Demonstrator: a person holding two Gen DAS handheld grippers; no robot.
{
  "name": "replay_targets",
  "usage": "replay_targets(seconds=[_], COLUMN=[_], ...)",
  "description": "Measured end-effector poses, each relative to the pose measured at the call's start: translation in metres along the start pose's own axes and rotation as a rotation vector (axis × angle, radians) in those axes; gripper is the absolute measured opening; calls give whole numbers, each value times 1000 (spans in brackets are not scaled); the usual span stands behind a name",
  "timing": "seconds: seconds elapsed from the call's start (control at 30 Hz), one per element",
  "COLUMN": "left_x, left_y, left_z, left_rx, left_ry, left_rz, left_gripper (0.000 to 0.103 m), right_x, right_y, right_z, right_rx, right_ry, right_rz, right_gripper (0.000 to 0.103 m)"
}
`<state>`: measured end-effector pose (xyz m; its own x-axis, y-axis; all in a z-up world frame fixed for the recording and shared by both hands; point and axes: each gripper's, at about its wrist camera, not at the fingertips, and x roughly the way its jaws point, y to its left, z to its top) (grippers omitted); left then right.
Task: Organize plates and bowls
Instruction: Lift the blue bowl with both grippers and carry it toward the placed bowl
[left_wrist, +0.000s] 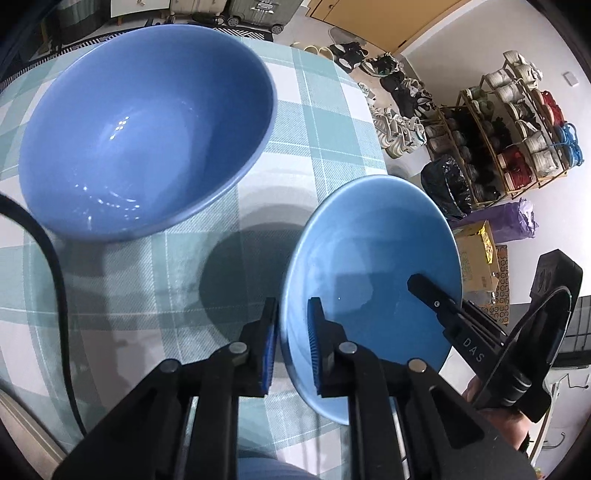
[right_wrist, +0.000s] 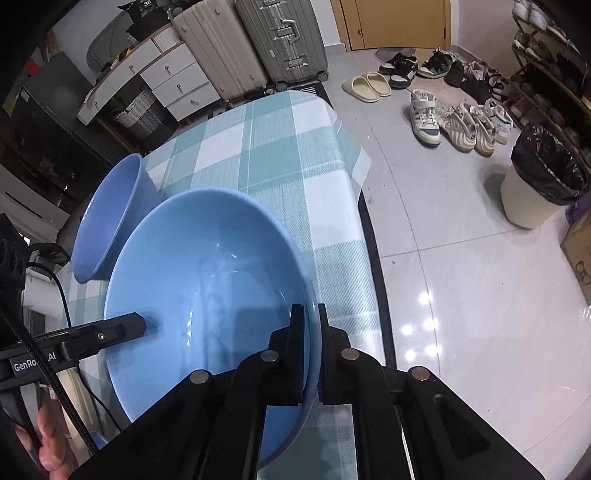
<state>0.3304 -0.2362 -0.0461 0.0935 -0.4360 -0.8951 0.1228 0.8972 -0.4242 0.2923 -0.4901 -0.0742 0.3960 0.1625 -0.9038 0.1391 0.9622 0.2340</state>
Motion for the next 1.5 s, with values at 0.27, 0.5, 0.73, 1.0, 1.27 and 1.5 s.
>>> replay_targets(seconds=[0.27,0.5,0.73,1.0,1.27,1.5], left_x=[14,10,-11,-54,-111,-143], left_y=[-10,-11,-13,-16,-3,19], left_z=[-4,-8,-14,-33,-72,-119], left_rx=[91,118,106,84,44,-14], left_ry=[35,23,6,-27,-79,-111], left_rz=[151,144,134,120,94,65], left_gripper=[6,5,4,4,4,4], right_x=[8,4,-17,-61,-117,-155], right_y=[9,7,15,38,80,115], right_z=[-3,-6,-7,-17,-44,-88], right_rx=[24,36,23,-2,-29,-58], right_ry=[63,61,39,11,5,-10], right_rz=[22,39,23,20,23,56], right_gripper=[4,4,4,4,4,4])
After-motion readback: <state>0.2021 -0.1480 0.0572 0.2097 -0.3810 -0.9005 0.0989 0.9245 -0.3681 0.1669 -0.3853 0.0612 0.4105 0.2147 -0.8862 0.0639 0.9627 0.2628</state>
